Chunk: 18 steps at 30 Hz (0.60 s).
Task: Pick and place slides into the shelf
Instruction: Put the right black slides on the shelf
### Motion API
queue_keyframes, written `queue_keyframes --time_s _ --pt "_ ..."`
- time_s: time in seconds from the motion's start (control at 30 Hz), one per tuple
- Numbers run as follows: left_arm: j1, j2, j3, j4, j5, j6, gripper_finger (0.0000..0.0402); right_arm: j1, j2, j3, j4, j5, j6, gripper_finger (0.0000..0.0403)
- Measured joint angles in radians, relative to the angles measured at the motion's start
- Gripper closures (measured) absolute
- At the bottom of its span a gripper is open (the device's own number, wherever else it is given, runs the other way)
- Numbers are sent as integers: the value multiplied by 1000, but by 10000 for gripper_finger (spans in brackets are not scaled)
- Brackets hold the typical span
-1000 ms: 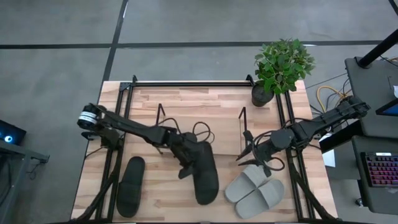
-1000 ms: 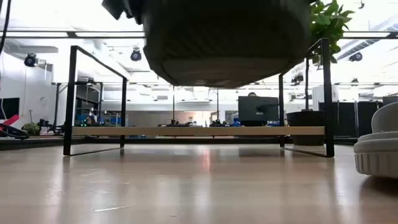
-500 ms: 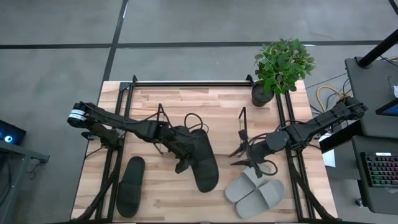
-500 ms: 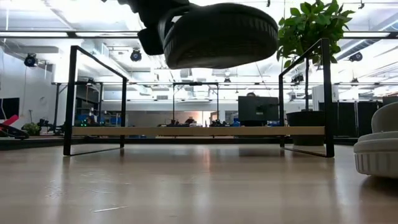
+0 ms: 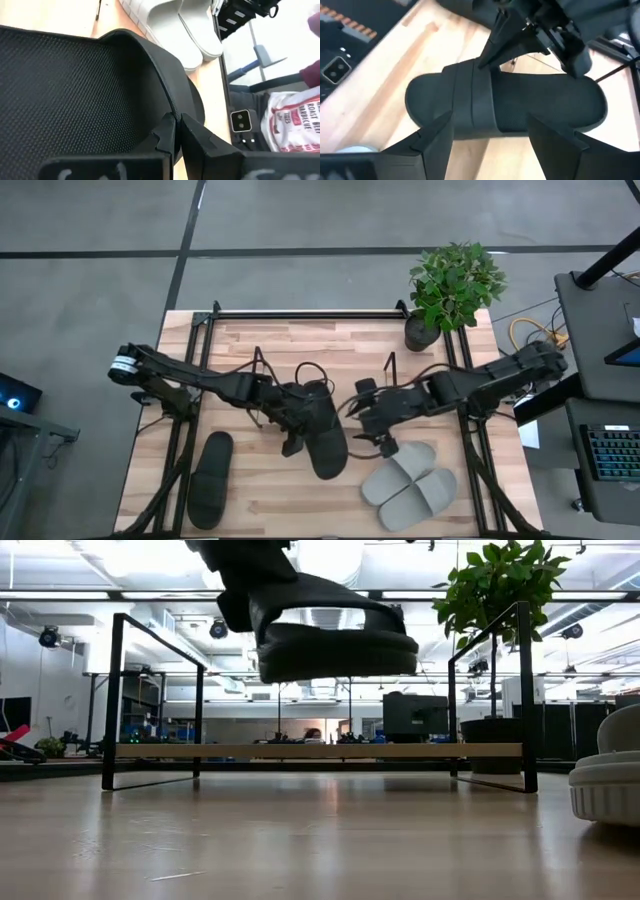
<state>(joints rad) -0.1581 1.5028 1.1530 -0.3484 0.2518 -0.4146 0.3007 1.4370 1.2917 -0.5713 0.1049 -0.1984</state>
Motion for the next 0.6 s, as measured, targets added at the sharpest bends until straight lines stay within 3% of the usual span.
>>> queue_keyframes --time_s 0.1,0.27,0.33,0.6 --pt "0 -11 14 -25 1 56 401 0 45 64 -82 13 3 170" --pt "25 -56 27 -43 0 116 401 45 50 90 -76 67 -29 175" --pt "40 -84 26 -26 1 126 401 88 36 86 -74 155 -53 175" --pt "120 -162 26 38 3 134 401 316 66 62 -46 667 -184 175"
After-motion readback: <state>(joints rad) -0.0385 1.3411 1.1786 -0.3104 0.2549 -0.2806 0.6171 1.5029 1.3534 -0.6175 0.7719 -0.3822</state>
